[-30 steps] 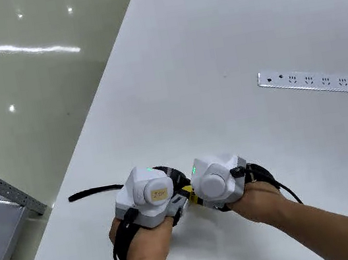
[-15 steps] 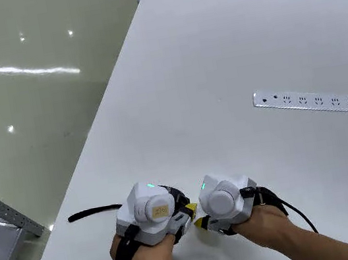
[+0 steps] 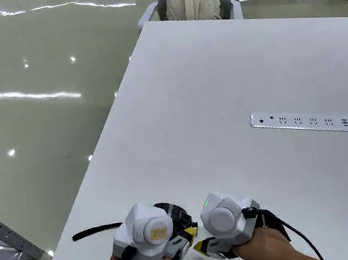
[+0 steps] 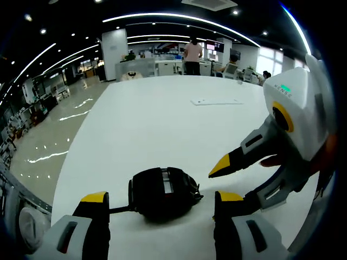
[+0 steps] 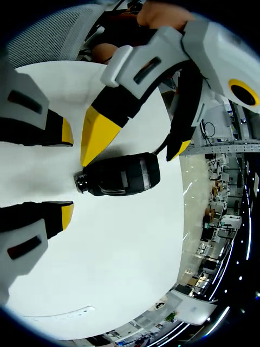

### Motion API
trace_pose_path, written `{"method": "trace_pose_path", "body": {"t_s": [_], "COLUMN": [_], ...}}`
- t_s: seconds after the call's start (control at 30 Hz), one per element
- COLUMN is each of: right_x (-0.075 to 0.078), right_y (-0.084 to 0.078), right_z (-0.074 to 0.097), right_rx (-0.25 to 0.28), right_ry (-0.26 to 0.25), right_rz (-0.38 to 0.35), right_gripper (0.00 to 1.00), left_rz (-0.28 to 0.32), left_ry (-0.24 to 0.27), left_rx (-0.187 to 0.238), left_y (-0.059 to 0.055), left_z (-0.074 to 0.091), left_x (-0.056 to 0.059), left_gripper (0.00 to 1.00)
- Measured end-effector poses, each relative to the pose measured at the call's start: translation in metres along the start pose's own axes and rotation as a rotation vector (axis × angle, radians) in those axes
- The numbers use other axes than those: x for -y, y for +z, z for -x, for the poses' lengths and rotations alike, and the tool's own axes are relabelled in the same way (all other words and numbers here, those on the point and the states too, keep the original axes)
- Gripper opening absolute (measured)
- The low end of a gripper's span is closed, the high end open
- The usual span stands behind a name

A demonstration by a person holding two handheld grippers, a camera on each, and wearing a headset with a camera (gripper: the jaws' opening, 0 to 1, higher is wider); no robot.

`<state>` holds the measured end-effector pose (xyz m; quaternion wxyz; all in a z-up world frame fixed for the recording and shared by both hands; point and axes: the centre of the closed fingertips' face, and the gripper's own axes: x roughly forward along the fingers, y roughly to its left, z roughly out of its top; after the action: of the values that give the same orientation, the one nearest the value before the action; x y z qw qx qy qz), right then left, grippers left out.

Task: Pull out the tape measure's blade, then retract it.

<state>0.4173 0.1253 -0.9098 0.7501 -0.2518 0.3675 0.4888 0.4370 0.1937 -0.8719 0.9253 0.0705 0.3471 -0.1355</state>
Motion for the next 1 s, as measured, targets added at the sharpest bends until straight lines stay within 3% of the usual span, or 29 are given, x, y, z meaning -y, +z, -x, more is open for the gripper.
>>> {"method": "trace_pose_path", "body": {"t_s": [0.4,0.5,0.53,0.77,1.0], "right_x": [-0.008,-0.012,-0.016,-0.024,-0.028], "right_y": [0.003,0.003,0.003,-0.001,-0.002], "right_z": [0.014,0.02,0.027,0.037,0.043], "right_rx": [0.018,0.028,0.045,0.055,0.064], "right_ry": [-0.027,-0.038,-0.051,-0.063,-0.078], "right_rz": [-0.055,-0.081,-0.117,-0.156,-0.189], "right_gripper": [0.46,0.46,0.46,0.51,0.55], "left_rz": [-0.027,-0.035,-0.039,-0.047,-0.057], "left_ry": [0.002,-0.007,-0.029,-0.04,-0.042], "left_rx": [0.007,0.01,-0.002,-0.011,-0.003], "left_y": [-0.001,-0.003,-0.009,-0.016,-0.016], "left_z": [0.016,0.023,0.028,0.038,0.044], "left_x": [-0.002,-0.002,0.002,0.006,0.007], "left_gripper": [0.83,0.88,0.9,0.9,0.92]}}
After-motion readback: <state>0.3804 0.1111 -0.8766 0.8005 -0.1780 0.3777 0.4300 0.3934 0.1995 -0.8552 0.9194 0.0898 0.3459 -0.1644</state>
